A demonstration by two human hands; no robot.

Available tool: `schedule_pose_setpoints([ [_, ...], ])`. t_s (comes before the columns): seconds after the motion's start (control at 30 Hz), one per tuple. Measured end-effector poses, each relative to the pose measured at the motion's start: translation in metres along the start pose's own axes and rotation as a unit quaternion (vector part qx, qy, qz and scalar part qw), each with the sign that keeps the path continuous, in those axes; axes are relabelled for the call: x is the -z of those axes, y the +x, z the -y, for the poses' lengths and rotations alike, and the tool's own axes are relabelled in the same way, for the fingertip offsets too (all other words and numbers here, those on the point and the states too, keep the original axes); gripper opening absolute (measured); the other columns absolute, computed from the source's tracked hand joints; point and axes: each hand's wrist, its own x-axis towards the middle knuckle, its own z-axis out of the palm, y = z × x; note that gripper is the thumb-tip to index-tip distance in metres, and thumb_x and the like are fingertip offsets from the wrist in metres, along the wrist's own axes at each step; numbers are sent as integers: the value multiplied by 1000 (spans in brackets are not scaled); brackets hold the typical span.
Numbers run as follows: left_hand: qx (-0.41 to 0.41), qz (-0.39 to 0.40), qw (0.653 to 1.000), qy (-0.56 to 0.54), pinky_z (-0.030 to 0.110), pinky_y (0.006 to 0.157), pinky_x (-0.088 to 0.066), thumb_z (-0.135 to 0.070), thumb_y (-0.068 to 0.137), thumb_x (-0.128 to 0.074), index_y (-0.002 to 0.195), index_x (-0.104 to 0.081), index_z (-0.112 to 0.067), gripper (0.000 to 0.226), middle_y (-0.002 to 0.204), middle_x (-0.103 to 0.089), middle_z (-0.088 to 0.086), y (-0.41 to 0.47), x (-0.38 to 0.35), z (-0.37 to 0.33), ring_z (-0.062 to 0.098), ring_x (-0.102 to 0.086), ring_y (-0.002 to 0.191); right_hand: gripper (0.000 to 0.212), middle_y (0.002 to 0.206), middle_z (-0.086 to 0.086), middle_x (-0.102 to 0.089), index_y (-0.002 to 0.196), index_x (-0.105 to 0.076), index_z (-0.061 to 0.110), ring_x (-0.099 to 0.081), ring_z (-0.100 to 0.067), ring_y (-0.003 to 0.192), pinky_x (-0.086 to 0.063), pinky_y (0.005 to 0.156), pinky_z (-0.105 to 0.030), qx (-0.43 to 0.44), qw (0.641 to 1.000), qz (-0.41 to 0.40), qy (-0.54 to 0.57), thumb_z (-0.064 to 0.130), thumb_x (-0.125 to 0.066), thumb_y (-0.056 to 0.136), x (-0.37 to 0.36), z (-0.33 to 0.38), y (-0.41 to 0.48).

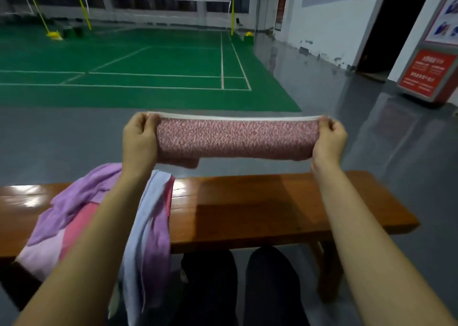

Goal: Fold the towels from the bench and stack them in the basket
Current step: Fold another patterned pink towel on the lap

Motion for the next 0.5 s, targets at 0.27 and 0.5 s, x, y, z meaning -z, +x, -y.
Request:
schedule_pose_setpoints([
  [0.27, 143, 111, 979, 89, 13, 63, -36, -11, 96, -51, 82, -59, -10, 16, 73, -56, -2, -126, -6, 148, 10, -48, 74, 21, 97, -6, -57, 109, -59, 3, -52, -15, 89, -41, 64, -15, -136, 980, 69, -131, 17, -46, 100, 74, -156, -70],
  [0.5, 193, 136, 970, 65, 31, 62, -36, -20, 90, -63, 83, -52, -17, 14, 69, -52, 0, -138, -14, 169, 11, -43, 64, 11, 105, -10, -60, 105, -57, 10, -58, -25, 100, -44, 81, -30, -161, 954, 115, -225, 11, -53, 95, 86, -178, -79],
])
